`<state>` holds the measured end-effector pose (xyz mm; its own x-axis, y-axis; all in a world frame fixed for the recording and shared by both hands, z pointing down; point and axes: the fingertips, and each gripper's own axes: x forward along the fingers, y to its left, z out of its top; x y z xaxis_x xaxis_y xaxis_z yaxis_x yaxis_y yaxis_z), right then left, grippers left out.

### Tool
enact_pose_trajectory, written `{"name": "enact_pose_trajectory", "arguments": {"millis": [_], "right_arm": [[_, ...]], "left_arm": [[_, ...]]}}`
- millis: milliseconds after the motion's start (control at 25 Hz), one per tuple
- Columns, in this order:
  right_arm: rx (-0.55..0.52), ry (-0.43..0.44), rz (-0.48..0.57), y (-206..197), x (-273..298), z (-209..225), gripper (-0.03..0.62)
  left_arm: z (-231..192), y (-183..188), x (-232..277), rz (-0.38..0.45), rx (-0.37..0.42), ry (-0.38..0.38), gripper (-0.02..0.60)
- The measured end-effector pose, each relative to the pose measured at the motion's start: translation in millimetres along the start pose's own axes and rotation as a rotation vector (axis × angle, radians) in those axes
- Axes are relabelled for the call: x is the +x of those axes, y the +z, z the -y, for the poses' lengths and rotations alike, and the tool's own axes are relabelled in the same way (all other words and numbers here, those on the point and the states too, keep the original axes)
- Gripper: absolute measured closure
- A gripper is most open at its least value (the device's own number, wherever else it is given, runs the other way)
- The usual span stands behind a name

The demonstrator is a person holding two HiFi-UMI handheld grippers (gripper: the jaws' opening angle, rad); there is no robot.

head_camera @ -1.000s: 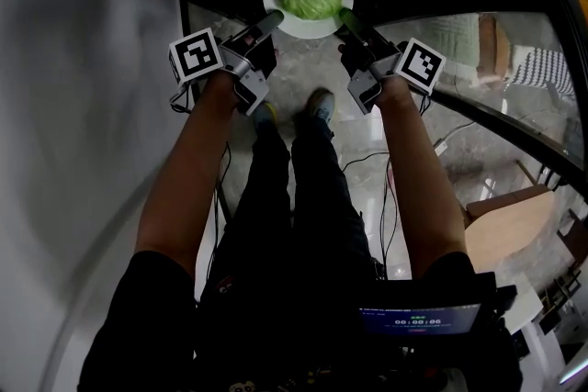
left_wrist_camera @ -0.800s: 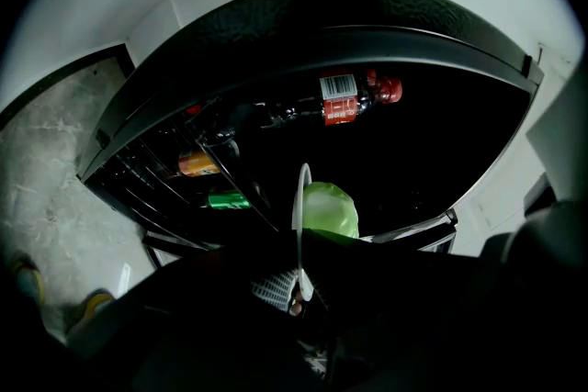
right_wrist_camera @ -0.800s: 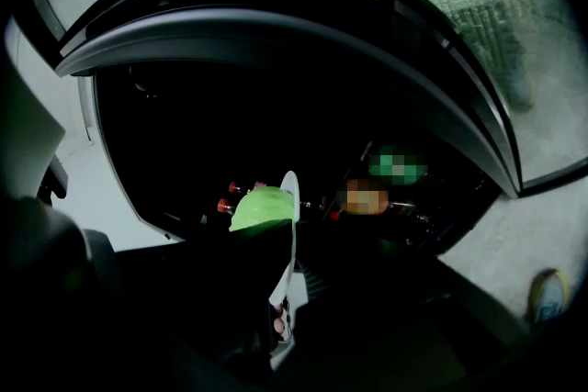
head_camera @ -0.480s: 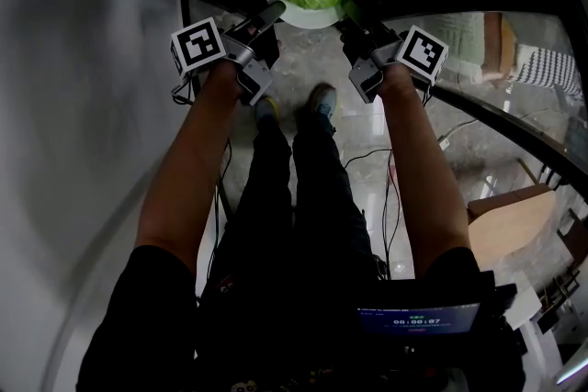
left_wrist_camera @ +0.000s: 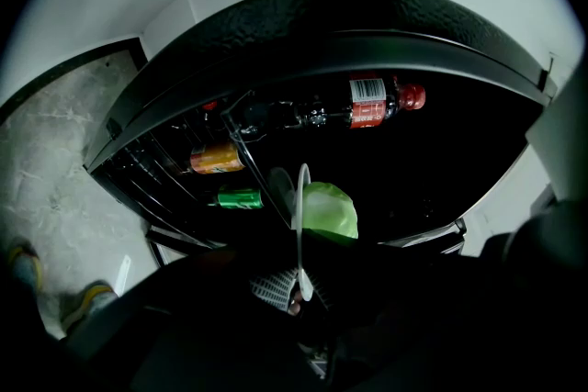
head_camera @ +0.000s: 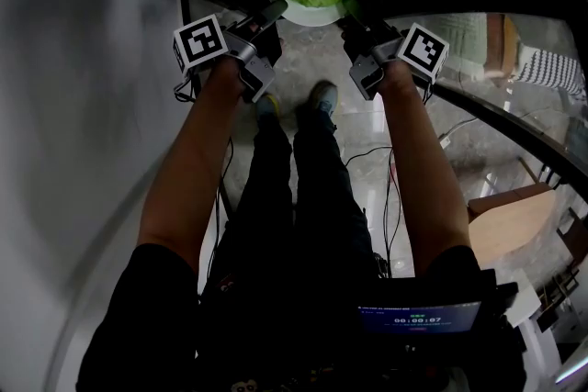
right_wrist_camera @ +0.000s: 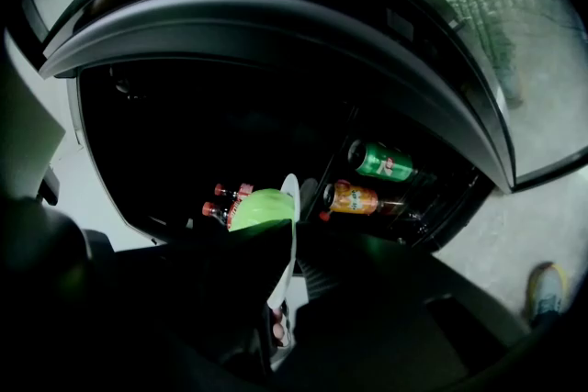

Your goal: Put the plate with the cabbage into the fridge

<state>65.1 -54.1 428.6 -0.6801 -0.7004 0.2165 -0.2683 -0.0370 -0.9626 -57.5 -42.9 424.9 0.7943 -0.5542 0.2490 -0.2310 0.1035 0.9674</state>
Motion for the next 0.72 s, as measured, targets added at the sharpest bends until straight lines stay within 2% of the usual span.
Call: {"name": "enact_pose_trajectory", "arguments": {"millis": [440, 720], "right_arm": [[0.014, 0.000, 0.024, 2.2, -0.4, 1.7, 0.576], [-0.018, -0.013, 0.031, 2.0, -0.3, 4.0, 0.576]], "left_arm": [[-5.1, 0.5, 3.2, 0.023, -0.028, -0.002, 0.566], [-3.6, 2.5, 8.6, 0.066, -0.046, -0.002, 0.565]]}}
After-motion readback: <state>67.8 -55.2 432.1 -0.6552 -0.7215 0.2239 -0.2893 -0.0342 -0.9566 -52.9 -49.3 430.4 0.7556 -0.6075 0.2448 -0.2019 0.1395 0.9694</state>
